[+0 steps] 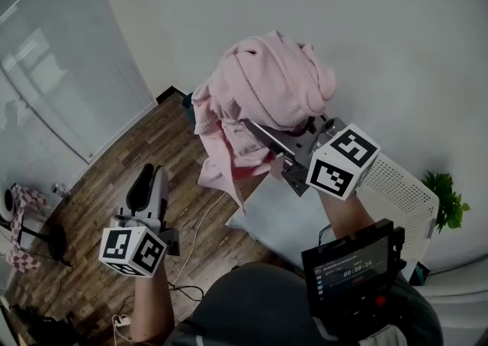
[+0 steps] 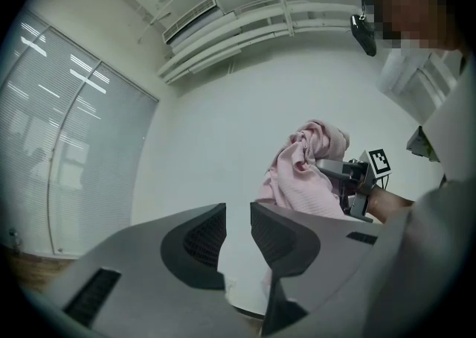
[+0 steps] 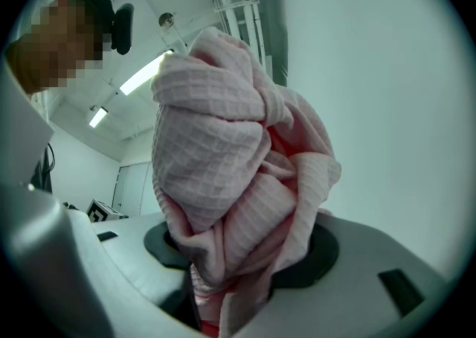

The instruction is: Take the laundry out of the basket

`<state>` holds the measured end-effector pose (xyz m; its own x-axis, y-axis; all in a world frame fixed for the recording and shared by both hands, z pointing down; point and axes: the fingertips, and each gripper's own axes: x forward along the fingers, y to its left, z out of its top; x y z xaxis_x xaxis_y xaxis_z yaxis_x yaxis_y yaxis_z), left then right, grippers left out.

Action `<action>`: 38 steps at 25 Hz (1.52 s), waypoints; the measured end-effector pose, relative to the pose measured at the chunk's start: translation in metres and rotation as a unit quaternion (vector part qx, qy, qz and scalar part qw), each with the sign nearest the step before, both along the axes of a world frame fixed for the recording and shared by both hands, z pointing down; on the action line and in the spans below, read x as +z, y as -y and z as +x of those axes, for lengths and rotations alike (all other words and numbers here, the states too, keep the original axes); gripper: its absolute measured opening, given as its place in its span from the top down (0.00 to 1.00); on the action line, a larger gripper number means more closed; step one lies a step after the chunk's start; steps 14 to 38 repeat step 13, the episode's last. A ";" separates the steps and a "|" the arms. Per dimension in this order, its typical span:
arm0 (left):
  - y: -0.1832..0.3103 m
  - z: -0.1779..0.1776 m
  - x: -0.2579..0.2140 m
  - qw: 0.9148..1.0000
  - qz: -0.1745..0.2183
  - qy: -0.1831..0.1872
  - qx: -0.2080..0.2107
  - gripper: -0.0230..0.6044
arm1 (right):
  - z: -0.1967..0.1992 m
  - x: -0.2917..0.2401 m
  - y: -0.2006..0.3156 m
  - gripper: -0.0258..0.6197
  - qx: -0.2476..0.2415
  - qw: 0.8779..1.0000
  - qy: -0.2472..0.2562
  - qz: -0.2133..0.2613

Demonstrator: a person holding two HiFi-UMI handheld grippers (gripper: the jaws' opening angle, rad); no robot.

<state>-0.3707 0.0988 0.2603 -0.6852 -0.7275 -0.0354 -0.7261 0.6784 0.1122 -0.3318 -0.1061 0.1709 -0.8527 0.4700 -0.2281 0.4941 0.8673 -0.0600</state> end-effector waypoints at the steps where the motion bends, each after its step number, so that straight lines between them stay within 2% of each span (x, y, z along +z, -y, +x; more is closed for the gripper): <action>1: 0.000 0.000 0.001 1.000 -0.001 -0.001 0.000 0.79 | 0.000 0.000 0.000 0.54 0.000 1.000 0.000 -0.001; 13: 0.004 -0.001 -0.007 1.000 0.019 -0.007 -0.002 0.79 | -0.001 0.001 0.000 0.54 -0.002 1.000 -0.006 -0.003; 38: 0.004 -0.001 -0.007 1.000 0.019 -0.007 -0.002 0.79 | -0.001 0.001 0.000 0.54 -0.002 1.000 -0.006 -0.003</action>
